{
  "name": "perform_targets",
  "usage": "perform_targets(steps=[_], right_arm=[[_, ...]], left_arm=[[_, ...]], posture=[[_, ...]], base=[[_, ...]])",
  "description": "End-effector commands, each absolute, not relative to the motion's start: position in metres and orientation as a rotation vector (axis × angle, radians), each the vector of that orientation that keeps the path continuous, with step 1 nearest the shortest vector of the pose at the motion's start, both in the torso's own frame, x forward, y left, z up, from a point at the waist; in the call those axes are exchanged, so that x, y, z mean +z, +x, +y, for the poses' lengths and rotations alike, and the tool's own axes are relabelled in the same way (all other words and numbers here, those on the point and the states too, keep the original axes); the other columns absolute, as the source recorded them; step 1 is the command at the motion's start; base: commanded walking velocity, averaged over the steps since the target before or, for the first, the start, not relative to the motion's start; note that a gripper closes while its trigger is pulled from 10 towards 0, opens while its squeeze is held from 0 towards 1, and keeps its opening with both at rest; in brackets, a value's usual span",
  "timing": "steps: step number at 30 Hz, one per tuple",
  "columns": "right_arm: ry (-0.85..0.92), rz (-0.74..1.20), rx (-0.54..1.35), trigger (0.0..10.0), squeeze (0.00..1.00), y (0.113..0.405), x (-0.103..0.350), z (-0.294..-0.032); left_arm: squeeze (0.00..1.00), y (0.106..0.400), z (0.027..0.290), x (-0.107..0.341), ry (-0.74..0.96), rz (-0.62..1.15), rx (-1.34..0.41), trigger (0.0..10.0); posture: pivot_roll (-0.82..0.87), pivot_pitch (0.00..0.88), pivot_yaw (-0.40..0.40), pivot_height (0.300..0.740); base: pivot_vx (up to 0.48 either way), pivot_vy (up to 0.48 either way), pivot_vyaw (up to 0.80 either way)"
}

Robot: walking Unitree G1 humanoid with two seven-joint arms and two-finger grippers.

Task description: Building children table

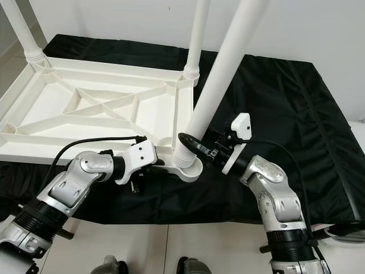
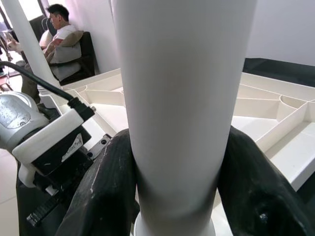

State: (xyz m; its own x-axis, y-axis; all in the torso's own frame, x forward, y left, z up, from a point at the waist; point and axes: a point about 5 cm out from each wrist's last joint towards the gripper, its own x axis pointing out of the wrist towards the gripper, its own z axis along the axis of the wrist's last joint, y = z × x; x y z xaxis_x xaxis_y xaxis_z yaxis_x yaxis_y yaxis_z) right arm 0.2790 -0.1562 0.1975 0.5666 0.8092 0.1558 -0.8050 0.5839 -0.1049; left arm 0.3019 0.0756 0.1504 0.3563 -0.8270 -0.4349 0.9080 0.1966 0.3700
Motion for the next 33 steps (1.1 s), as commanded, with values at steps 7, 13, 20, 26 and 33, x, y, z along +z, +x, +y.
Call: perform_targets(steps=[7,13,20,26,33], right_arm=[[-0.018,-0.105,0.931,10.0,0.00,0.269,0.180,-0.161],[-0.024,-0.093,0.933,10.0,0.00,0.264,0.179,-0.162],[-0.040,-0.084,0.924,10.0,0.00,0.261,0.179,-0.166],[-0.056,-0.078,0.901,10.0,0.00,0.262,0.177,-0.170],[-0.066,-0.066,0.879,10.0,0.00,0.262,0.174,-0.172]], left_arm=[[0.00,0.306,0.070,0.167,0.669,0.071,-1.191,10.0],[0.00,0.307,0.071,0.167,0.679,0.067,-1.177,10.0],[0.00,0.309,0.071,0.168,0.682,0.066,-1.166,10.0],[0.00,0.310,0.071,0.169,0.686,0.064,-1.161,10.0],[0.00,0.310,0.072,0.169,0.690,0.061,-1.156,10.0]], posture=[[-0.07,0.136,-0.042,0.740],[-0.07,0.139,-0.041,0.740],[-0.07,0.142,-0.040,0.740],[-0.07,0.145,-0.037,0.740],[-0.07,0.144,-0.033,0.740]], base=[[0.000,0.000,0.00],[0.000,0.000,0.00],[0.000,0.000,0.00],[0.000,0.000,0.00],[0.000,0.000,0.00]])
